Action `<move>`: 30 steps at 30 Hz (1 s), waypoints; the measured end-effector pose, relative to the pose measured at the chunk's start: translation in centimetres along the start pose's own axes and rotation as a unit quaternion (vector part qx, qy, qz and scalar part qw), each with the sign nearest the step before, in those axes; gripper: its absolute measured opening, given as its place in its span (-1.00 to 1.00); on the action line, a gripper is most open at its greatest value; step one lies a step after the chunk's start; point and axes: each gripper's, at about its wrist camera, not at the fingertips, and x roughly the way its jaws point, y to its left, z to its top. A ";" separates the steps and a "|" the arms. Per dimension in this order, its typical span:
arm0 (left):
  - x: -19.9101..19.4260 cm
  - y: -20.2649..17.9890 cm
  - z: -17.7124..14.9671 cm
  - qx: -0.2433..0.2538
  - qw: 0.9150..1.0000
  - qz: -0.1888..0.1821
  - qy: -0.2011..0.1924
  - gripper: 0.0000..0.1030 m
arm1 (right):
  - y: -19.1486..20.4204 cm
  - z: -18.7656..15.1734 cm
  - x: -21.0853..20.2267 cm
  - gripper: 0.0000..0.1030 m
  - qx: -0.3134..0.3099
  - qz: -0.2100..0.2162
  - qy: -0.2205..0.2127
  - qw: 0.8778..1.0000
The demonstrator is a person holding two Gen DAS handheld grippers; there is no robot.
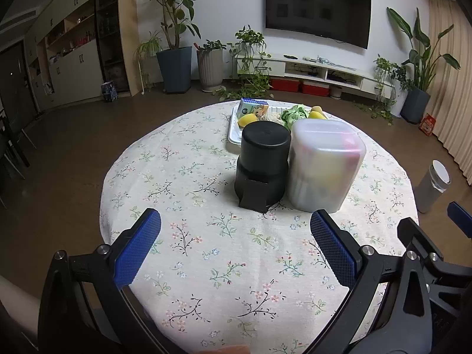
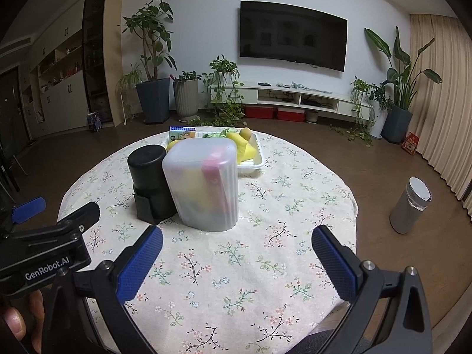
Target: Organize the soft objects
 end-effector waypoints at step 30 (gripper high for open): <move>0.4 -0.2 -0.1 0.002 1.000 0.004 0.005 1.00 | -0.5 0.7 0.0 1.00 0.000 -0.006 0.000 1.000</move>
